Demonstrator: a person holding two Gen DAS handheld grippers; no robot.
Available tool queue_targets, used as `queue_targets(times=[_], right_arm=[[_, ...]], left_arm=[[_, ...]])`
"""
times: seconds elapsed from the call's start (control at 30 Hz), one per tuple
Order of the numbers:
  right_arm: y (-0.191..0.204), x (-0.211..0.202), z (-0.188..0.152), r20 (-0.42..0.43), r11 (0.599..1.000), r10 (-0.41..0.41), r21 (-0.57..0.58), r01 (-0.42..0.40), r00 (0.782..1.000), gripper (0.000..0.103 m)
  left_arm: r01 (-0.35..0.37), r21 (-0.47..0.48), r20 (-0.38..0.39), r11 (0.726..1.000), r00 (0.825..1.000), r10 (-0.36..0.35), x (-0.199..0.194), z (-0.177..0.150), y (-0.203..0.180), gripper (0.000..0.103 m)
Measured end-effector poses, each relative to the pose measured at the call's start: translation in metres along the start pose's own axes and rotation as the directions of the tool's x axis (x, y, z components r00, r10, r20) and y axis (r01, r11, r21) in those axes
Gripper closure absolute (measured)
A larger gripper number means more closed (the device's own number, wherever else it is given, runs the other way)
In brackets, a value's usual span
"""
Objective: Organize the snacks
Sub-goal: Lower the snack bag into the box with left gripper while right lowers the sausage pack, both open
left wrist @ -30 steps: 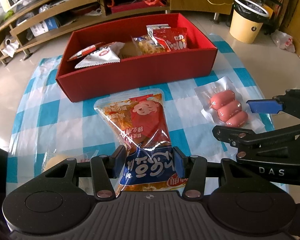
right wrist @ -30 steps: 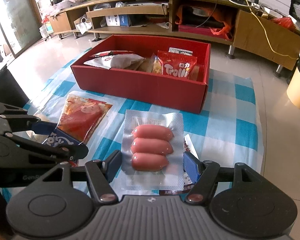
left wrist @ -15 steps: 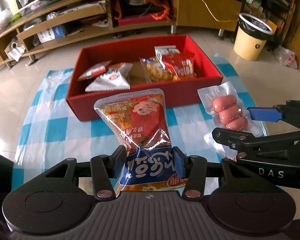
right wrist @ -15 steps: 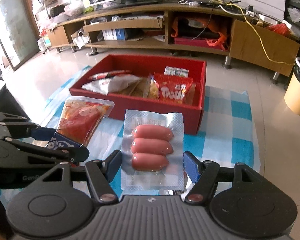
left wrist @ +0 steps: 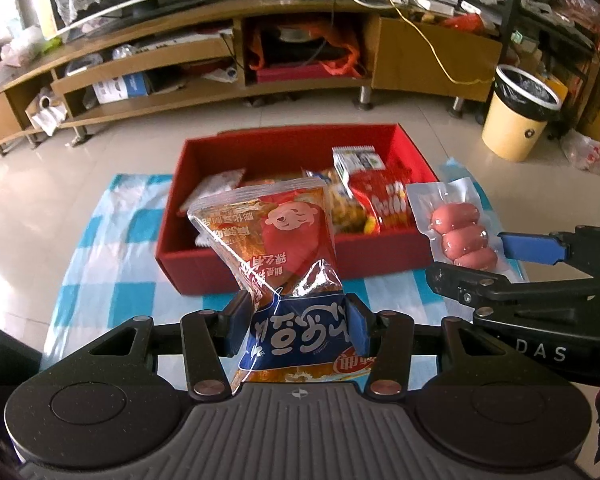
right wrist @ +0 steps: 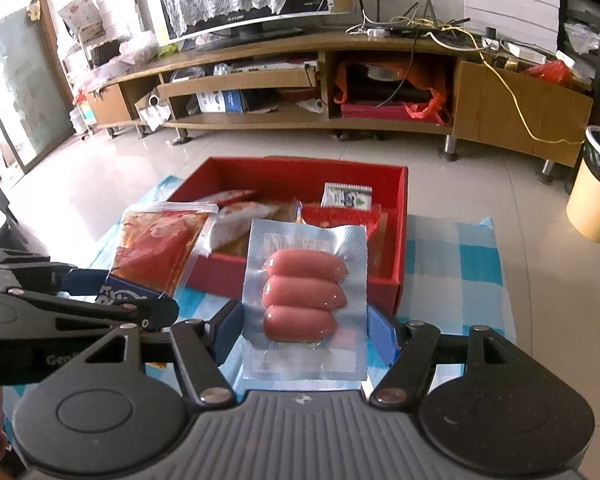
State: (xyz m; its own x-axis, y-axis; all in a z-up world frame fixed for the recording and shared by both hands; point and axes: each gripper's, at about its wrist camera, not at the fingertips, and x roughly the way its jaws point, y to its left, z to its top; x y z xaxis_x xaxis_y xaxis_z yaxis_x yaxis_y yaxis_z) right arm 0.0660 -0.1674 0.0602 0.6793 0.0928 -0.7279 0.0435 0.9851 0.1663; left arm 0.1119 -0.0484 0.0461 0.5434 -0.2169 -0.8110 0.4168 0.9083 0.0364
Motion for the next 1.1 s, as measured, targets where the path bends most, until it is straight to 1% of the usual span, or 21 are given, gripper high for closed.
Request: queue_targets(times=[0.27,0.67,1.1], right_arm=[[-0.003,0.006,0.020,0.026,1.000,-0.001,0.031,0.001,1.000,0.040],[-0.010,0.028,0.044,0.038,0.998,0.003,0.064,-0.006,0.999,0.040],[-0.018,0.064,0.067,0.017,0.996,0.000,0.090,-0.002,1.000,0.040]], left_arm=[[-0.012,-0.021,0.030,1.000,0.999,0.013,0.005,0.019,0.005,0.046],[-0.034,-0.048,0.047,0.998,0.998,0.036,0.021,0.044,0.012,0.047],[-0.067,-0.056,0.045,0.996,0.997,0.069,0.051,0.066,0.019,0.047]])
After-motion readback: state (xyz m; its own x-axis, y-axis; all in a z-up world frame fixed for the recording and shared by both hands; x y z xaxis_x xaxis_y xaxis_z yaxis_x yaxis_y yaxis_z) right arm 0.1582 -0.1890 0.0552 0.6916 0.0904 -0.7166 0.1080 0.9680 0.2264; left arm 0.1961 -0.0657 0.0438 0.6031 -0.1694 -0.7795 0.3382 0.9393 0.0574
